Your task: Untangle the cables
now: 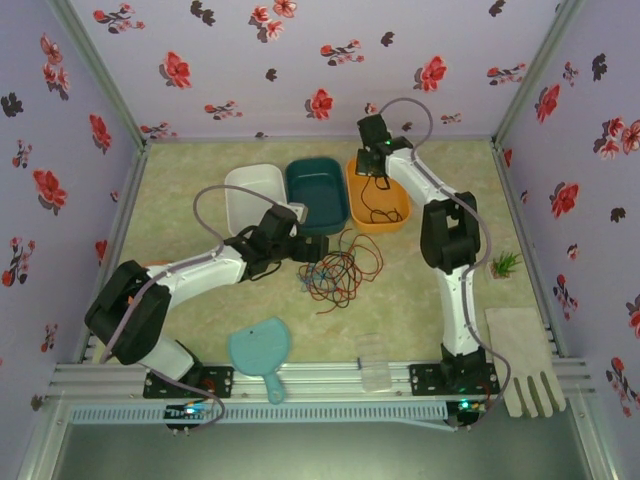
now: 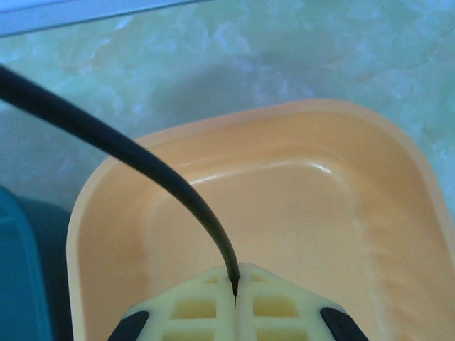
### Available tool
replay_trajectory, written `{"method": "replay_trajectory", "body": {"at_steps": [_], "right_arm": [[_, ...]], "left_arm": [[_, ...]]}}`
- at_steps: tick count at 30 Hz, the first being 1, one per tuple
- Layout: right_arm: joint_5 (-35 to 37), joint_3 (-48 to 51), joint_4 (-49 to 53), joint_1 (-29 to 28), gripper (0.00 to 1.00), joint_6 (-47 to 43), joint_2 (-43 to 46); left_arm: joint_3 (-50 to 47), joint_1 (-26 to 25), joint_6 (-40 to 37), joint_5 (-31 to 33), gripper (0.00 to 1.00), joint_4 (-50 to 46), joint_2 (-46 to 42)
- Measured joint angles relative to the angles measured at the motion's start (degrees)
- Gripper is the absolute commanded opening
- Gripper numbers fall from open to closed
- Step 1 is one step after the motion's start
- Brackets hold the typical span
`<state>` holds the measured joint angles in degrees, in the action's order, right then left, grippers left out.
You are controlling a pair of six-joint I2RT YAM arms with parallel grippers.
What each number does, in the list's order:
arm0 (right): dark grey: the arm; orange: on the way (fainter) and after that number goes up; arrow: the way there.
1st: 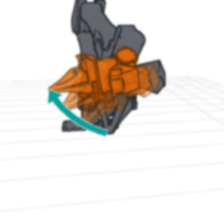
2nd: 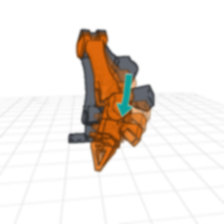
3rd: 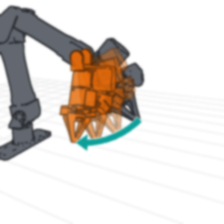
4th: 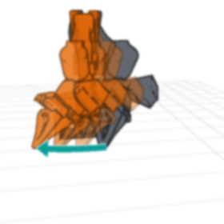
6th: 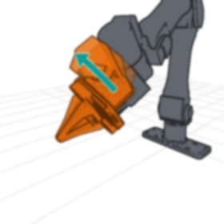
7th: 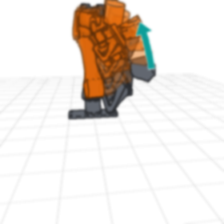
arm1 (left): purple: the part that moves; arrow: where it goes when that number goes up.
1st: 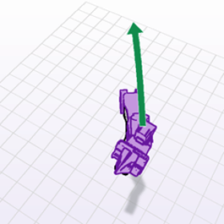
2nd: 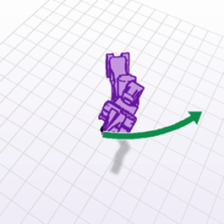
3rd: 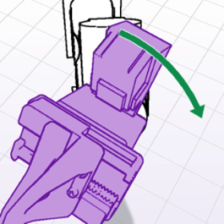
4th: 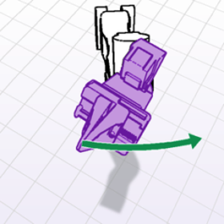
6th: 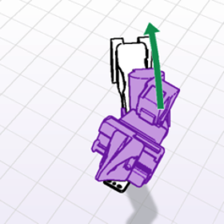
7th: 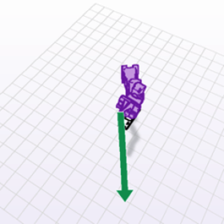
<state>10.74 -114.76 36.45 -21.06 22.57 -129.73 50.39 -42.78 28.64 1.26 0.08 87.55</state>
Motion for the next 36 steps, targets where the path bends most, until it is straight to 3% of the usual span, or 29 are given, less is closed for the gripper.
{"method": "replay_trajectory", "body": {"at_steps": [21,36], "right_arm": [[-17.11,4.20,4.92,1.42,0.00,-3.04,0.96],[-22.36,5.75,6.97,2.91,0.00,-7.56,0.96]], "left_arm": [[0.00,0.00,0.00,0.00,0.99,-0.07,-0.04],[0.00,0.11,0.85,0.00,1.00,-0.13,-0.20]]}}
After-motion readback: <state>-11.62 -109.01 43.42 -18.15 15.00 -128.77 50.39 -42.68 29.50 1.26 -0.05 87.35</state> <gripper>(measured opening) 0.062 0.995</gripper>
